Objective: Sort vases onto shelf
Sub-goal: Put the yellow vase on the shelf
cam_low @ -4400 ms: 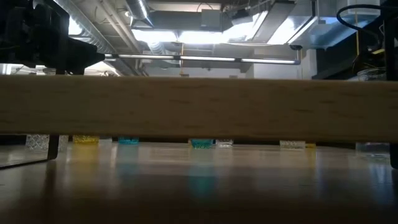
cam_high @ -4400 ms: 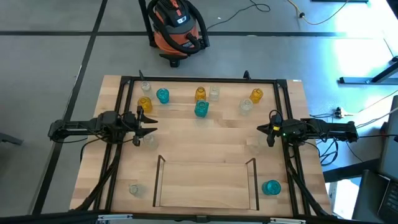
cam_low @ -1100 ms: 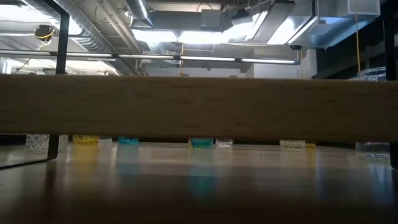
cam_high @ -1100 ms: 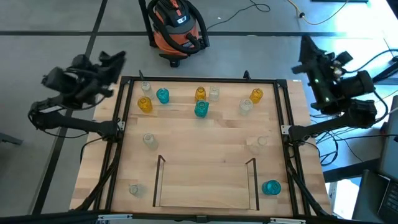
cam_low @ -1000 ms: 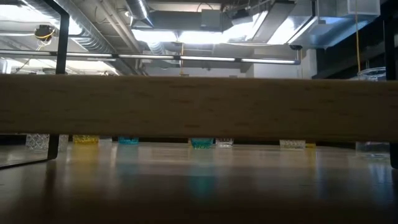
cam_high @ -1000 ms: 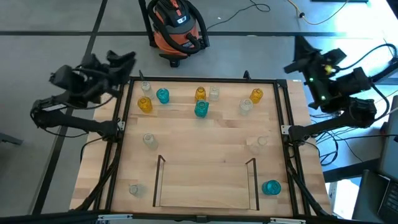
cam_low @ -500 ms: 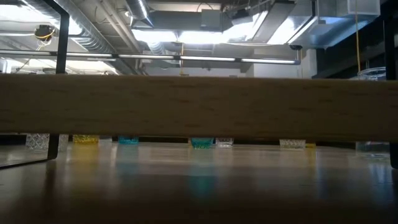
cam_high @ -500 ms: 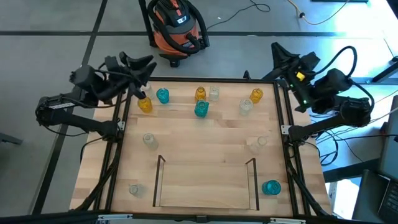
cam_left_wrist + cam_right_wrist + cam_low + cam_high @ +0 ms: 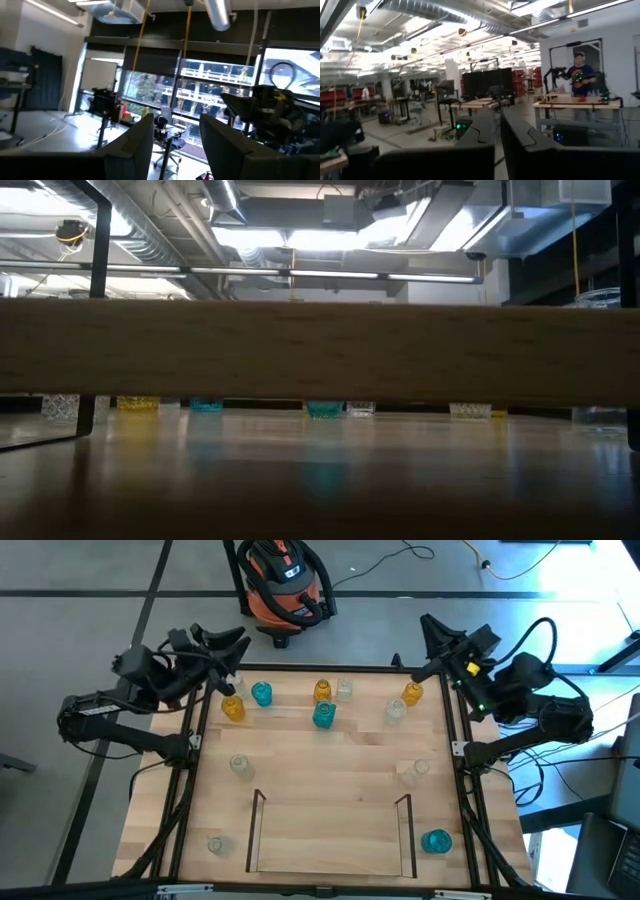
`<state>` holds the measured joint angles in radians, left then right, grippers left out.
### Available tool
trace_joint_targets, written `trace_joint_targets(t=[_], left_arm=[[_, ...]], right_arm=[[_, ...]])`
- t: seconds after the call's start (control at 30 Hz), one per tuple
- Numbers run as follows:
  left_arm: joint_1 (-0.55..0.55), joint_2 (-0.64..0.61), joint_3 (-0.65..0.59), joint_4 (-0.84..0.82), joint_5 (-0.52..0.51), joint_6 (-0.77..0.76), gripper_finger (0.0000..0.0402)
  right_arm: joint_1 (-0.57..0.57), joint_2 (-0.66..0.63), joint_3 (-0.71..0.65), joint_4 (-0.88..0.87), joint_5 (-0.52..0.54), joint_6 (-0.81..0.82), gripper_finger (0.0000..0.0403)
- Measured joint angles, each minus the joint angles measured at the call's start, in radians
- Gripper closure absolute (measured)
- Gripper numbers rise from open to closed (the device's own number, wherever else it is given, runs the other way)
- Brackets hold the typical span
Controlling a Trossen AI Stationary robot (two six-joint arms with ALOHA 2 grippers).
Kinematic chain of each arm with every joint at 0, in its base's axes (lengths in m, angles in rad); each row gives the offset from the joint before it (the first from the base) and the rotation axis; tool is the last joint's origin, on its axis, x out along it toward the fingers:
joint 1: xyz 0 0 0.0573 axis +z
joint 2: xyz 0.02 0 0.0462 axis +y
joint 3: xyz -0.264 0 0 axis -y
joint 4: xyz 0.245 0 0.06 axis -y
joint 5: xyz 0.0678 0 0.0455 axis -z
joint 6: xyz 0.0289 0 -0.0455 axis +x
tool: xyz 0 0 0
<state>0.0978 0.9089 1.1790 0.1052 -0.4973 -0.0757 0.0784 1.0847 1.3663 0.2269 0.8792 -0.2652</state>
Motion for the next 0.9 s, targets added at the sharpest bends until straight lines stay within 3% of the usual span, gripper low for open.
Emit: trace_joint_targets(t=[0.17, 0.37, 0.5, 0.67, 0.8, 0.9], left_arm=[[0.032, 0.0, 0.0, -0.117, 0.011, -0.124, 0.0238], [0.108, 0.015, 0.0, -0.336, 0.096, -0.263, 0.0166], [0.132, 0.02, 0.0, -0.471, 0.099, -0.268, 0.012], [0.138, 0.02, 0.0, -0.588, 0.109, -0.309, 0.0105], [0.138, 0.021, 0.0, -0.643, 0.158, -0.315, 0.0111], [0.138, 0.021, 0.0, -0.656, 0.167, -0.306, 0.0112]], right_arm=[[-0.046, -0.008, 0.0, -0.168, -0.009, 0.137, 0.0309], [-0.103, -0.022, 0.001, -0.384, 0.086, 0.269, 0.0145], [-0.134, -0.022, 0.001, -0.576, 0.182, 0.271, 0.0069], [-0.134, -0.018, 0.001, -0.865, 0.193, 0.403, 0.0051], [-0.163, -0.012, -0.006, -1.153, 0.062, 0.701, 0.0074], [-0.208, -0.014, -0.045, -1.274, -0.053, 0.881, 0.0102]])
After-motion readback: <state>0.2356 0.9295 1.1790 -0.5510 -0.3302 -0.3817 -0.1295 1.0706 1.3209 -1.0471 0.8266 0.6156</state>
